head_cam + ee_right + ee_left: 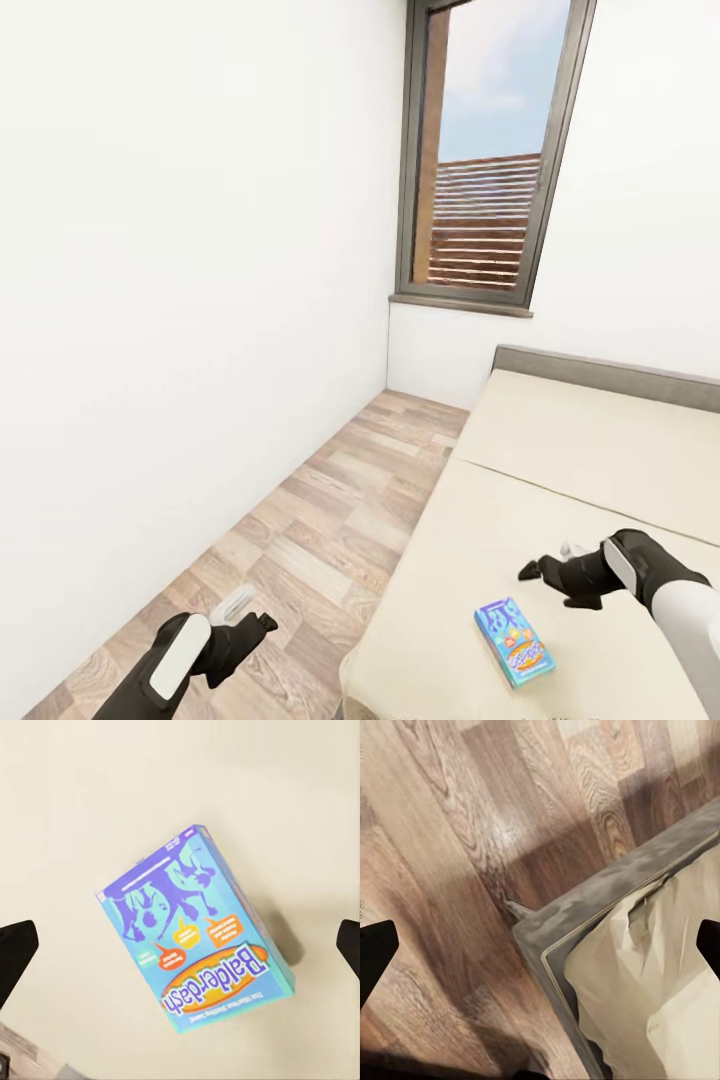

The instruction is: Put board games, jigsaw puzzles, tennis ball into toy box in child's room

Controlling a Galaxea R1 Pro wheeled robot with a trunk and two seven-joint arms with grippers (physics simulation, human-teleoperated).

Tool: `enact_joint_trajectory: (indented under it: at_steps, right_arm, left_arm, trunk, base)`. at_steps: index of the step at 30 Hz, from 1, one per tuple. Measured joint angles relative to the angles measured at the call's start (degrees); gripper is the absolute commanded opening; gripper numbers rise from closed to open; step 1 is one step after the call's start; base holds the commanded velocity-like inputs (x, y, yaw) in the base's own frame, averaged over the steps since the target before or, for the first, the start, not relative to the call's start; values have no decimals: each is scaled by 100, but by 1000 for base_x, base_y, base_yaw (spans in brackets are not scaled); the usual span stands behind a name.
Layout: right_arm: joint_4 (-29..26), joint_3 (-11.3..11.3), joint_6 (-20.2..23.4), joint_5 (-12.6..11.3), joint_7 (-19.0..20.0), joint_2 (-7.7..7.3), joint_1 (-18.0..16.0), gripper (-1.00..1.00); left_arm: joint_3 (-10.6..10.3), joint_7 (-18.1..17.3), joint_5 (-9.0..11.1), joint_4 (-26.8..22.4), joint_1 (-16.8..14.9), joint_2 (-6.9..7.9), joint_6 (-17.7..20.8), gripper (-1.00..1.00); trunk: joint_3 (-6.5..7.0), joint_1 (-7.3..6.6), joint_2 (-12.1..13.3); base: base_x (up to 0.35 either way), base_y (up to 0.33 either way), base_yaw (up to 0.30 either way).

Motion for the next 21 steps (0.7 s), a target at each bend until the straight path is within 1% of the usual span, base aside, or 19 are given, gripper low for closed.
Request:
enact_joint_trajectory:
  at_steps: [1, 2, 21]
  right_arm:
    - [-18, 0, 0, 0, 33, -6, -1, 100]
    - [-213, 3, 28, -1, 154, -27, -5, 100]
    - [-305, 6, 57, -4, 203, -56, -12, 100]
  left_arm:
    - [0, 1, 0, 2, 0, 2, -6, 100]
    - [-1, 2, -1, 7, 0, 12, -26, 100]
    - [-17, 3, -2, 7, 0, 12, -29, 100]
  trunk:
    - [-18, 22, -40]
    - [-36, 44, -80]
    - [-377, 461, -842]
  base:
    - [0, 0, 0]
    - [0, 0, 0]
    - [0, 0, 0]
